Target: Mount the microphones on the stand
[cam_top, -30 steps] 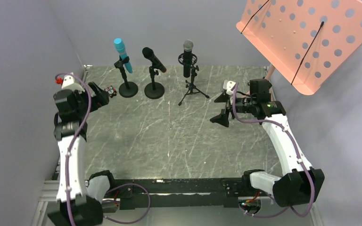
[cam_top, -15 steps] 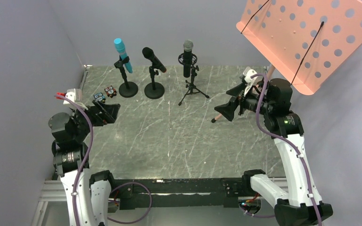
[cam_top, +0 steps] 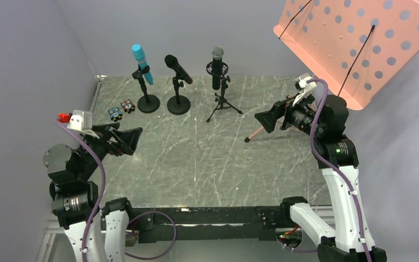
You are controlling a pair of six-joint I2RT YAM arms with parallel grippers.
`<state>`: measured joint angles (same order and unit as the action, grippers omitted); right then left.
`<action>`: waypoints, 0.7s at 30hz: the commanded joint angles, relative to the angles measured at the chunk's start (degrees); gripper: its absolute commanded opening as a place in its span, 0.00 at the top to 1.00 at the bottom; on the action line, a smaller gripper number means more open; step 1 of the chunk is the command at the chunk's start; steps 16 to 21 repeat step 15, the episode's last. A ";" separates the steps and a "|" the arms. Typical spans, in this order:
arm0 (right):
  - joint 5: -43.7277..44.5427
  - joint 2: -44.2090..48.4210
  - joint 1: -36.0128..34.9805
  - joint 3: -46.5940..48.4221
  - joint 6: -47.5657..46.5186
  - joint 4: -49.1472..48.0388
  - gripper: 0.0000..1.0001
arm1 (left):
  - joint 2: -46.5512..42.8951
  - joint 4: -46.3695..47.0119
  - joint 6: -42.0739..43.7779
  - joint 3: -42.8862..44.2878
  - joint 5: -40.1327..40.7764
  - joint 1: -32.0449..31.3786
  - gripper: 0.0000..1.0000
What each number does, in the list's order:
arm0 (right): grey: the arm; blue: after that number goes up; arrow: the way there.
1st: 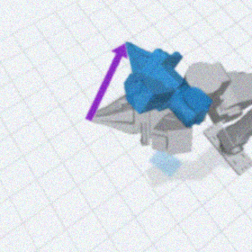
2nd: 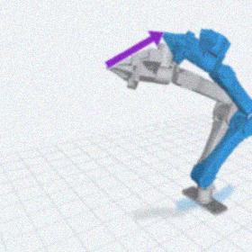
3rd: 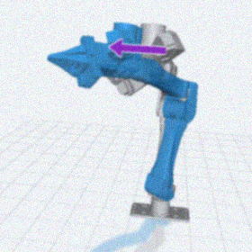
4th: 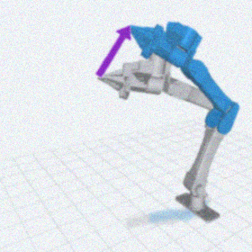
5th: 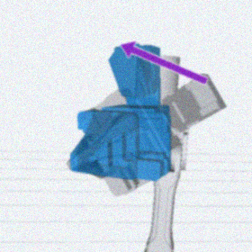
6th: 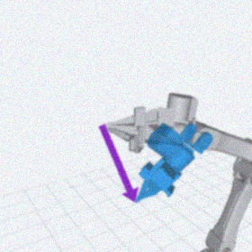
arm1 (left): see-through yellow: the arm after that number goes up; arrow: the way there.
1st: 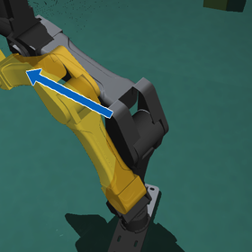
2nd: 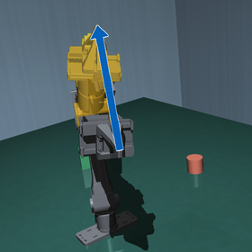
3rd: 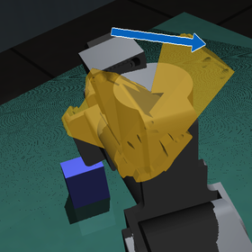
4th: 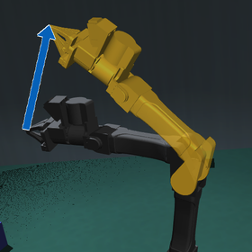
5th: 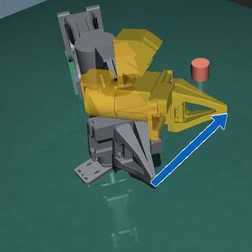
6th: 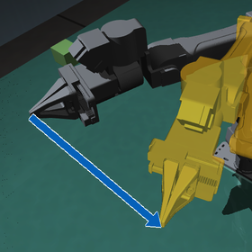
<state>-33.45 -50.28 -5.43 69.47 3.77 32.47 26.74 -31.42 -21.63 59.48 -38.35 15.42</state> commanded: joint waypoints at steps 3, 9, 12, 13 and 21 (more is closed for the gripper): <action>2.42 0.95 0.98 2.02 4.01 -1.93 0.00 | 0.16 -2.45 2.20 1.77 -1.10 -1.14 0.01; 1.79 1.32 2.09 1.02 4.44 -3.08 0.00 | 0.12 -3.67 4.12 1.63 0.87 -2.46 0.01; 1.70 1.56 2.49 0.31 4.76 -3.52 0.00 | 0.09 -4.70 5.55 2.04 2.15 -3.42 0.01; 1.35 1.56 2.57 0.11 4.90 -3.75 0.00 | 0.19 -5.11 5.90 2.22 2.56 -3.72 0.01; 0.65 1.47 2.95 0.05 4.68 -4.17 0.00 | 0.08 -5.80 6.80 2.35 3.10 -4.13 0.01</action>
